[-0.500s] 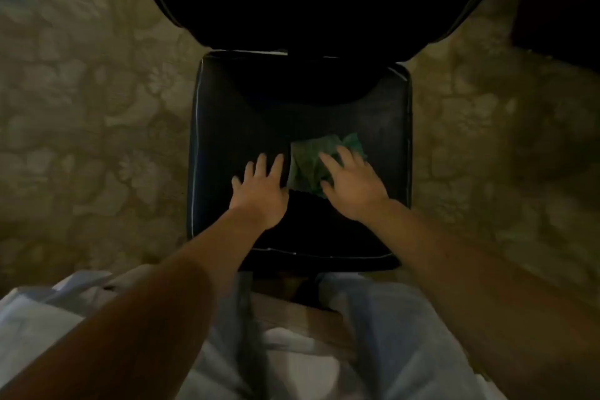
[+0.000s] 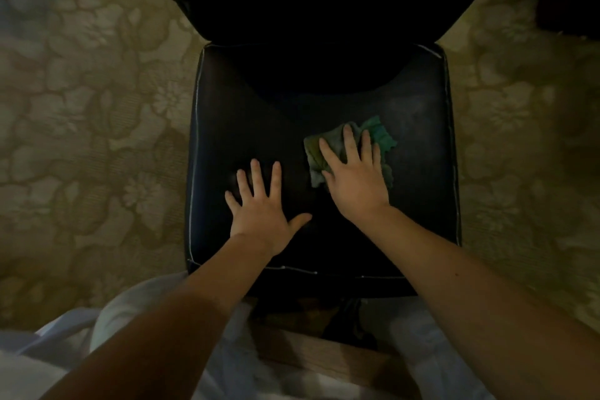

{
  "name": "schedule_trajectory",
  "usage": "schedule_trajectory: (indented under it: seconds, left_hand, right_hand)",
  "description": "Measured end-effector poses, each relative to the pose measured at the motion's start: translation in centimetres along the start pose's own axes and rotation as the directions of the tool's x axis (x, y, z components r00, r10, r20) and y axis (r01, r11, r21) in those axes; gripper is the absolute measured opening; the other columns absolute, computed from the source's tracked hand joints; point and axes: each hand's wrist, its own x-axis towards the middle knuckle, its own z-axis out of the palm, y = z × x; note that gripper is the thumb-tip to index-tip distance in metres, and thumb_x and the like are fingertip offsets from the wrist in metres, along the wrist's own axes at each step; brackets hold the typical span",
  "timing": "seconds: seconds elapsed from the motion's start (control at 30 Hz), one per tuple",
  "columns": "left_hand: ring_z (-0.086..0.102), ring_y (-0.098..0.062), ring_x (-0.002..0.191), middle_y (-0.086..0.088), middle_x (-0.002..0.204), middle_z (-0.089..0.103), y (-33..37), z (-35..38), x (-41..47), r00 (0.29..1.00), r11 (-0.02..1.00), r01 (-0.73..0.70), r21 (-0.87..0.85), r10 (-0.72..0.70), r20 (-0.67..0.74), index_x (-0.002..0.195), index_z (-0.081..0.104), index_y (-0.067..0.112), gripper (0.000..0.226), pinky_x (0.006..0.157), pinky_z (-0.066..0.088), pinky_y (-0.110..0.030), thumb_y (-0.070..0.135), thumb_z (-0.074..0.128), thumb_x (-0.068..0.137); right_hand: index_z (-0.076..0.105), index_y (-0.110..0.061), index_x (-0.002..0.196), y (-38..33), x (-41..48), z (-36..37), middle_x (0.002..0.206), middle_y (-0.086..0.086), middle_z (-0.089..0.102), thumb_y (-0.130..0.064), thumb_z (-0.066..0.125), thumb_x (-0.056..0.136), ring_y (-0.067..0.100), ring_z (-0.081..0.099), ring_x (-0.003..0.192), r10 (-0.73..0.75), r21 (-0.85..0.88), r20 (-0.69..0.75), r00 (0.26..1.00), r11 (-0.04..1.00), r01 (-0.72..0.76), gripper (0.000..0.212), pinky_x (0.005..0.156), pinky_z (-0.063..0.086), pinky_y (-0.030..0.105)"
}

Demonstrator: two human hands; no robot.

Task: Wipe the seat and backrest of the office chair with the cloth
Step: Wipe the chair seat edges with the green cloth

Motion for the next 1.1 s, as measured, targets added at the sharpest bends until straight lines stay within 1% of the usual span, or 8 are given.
schedule_trajectory:
  seconds: [0.2,0.4,0.53,0.63,0.77,0.87,0.97,1.1]
  left_hand:
    - [-0.013,-0.043,0.152,-0.014,0.164,-0.025,-0.9,0.3,-0.1,0.995,0.999,-0.053,0.003,0.053,-0.080,0.156,-0.025,0.026,0.107,0.120,0.007,-0.065,0.088,0.024,0.083]
    - [-0.010,-0.043,0.152,-0.013,0.167,-0.018,-0.8,1.8,-2.7,0.986,0.995,-0.098,-0.011,0.095,-0.135,0.159,-0.014,0.025,0.093,0.121,0.009,-0.064,0.078,0.023,0.093]
    - [-0.008,-0.039,0.154,-0.009,0.168,-0.014,-1.2,2.6,-5.4,0.976,0.981,-0.189,-0.031,0.184,-0.114,0.161,-0.008,0.024,0.082,0.122,0.008,-0.061,0.068,0.025,0.100]
    - [-0.008,-0.035,0.154,-0.007,0.168,-0.015,-0.3,3.2,-6.0,0.950,0.969,-0.246,-0.016,0.238,-0.204,0.161,-0.007,0.022,0.078,0.123,0.009,-0.059,0.062,0.027,0.102]
    - [-0.009,-0.030,0.155,-0.005,0.168,-0.013,2.1,2.6,-3.1,0.896,0.947,-0.322,0.006,0.306,-0.321,0.161,-0.005,0.022,0.073,0.124,0.007,-0.056,0.056,0.026,0.105]
    - [-0.010,-0.029,0.155,-0.004,0.168,-0.013,5.5,2.0,-0.2,0.873,0.943,-0.331,0.019,0.314,-0.374,0.161,-0.004,0.022,0.071,0.124,0.005,-0.056,0.053,0.027,0.105]
    - [-0.010,-0.029,0.155,-0.005,0.168,-0.013,9.6,1.0,2.3,0.855,0.939,-0.339,0.054,0.331,-0.399,0.161,-0.004,0.022,0.069,0.124,0.005,-0.056,0.050,0.027,0.106]
    - [-0.011,-0.028,0.155,-0.004,0.169,-0.012,14.6,-0.9,5.7,0.820,0.923,-0.371,0.100,0.376,-0.432,0.161,-0.004,0.023,0.069,0.124,0.003,-0.055,0.052,0.024,0.106]
  right_hand:
    - [0.026,-0.035,0.155,2.2,-2.3,0.1,0.167,0.005,0.001,-0.014,0.044,0.099,0.035,0.002,0.151,0.058,0.105,-0.030,0.998,0.993,-0.055,0.062,0.123,0.004,0.047]
    - [0.032,-0.032,0.153,1.7,-9.1,1.9,0.166,0.004,0.013,-0.040,0.043,0.103,0.031,0.011,0.152,0.180,0.151,-0.049,0.982,0.974,-0.171,0.053,0.122,0.016,0.043]
    - [0.041,-0.023,0.150,0.4,-12.7,3.1,0.162,0.005,0.025,-0.029,0.043,0.105,0.026,0.025,0.148,0.107,0.064,-0.083,0.991,0.993,-0.102,0.046,0.117,0.024,0.034]
    - [0.050,-0.019,0.142,0.9,-12.9,2.5,0.154,0.006,0.041,-0.021,0.043,0.103,0.026,0.044,0.136,0.025,0.011,-0.091,0.996,1.000,-0.024,0.040,0.104,0.039,0.034]
    - [0.060,-0.021,0.122,3.9,-12.3,0.3,0.108,0.004,0.069,-0.021,0.051,0.100,0.027,0.064,0.095,-0.023,0.299,-0.097,0.995,0.953,0.051,0.023,0.072,0.047,0.035]
    - [0.061,-0.026,0.114,6.8,-12.7,-0.8,0.084,-0.013,0.064,-0.022,0.054,0.100,0.001,0.061,0.074,0.062,0.566,-0.207,0.976,0.821,0.068,0.016,0.059,0.042,0.014]
    - [0.060,-0.030,0.108,10.0,-12.3,-2.5,0.081,-0.019,0.062,-0.017,0.055,0.099,-0.009,0.059,0.075,0.192,0.647,-0.393,0.899,0.753,0.122,0.016,0.059,0.039,0.006]
    - [0.060,-0.031,0.110,14.4,-10.0,-4.4,0.085,-0.021,0.062,-0.017,0.054,0.100,-0.011,0.060,0.080,0.284,0.688,-0.457,0.843,0.714,0.133,0.018,0.062,0.042,0.006]
